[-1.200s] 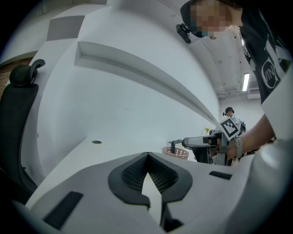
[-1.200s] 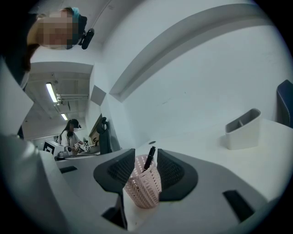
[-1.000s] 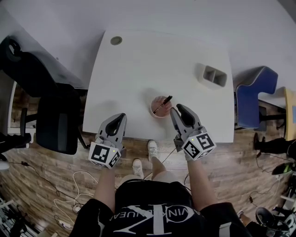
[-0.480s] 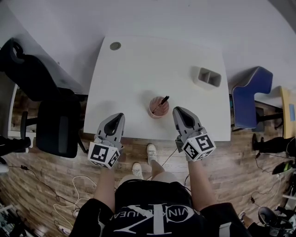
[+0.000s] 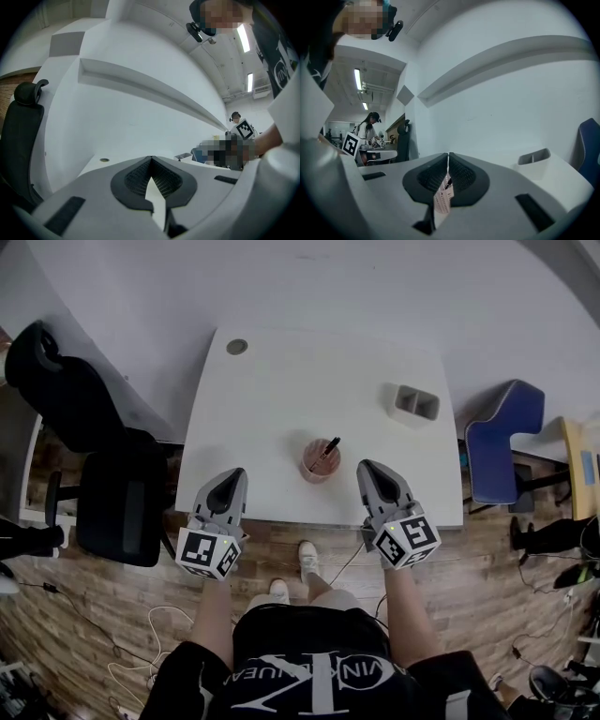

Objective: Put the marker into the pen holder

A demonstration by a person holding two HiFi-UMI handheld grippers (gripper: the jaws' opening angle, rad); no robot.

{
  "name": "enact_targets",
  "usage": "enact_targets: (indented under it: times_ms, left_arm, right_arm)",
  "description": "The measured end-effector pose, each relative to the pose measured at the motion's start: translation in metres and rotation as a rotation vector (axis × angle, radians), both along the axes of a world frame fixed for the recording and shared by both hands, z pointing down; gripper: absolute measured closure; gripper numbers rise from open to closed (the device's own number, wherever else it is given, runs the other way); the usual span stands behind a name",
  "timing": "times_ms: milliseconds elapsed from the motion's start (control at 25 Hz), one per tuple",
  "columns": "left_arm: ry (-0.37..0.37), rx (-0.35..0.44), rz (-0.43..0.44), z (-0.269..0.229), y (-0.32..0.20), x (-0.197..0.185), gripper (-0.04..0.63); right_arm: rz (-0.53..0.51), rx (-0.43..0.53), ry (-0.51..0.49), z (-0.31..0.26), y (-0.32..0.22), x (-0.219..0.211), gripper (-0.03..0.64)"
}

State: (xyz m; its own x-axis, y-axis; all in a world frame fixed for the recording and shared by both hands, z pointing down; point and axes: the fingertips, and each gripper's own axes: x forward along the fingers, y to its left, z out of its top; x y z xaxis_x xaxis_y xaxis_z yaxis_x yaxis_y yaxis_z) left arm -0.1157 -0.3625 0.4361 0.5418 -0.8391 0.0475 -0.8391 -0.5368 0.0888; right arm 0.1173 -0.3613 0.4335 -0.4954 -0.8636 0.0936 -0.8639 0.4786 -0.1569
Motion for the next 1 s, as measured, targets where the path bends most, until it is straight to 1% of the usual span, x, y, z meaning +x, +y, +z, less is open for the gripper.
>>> enact_targets:
  times_ms: [560, 1000]
  left_arm:
    - [0.000, 0.037, -0.027, -0.023, 0.009, -0.022, 0.581]
    - [0.000, 0.059, -0.016, -0.036, 0.014, -0.021, 0.581]
  right_arm:
    - [0.034, 0.043, 0.003, -0.022, 0.019, 0.001, 0.591]
    - [0.056, 0.072, 0.012, -0.038, 0.029, 0.006, 0.591]
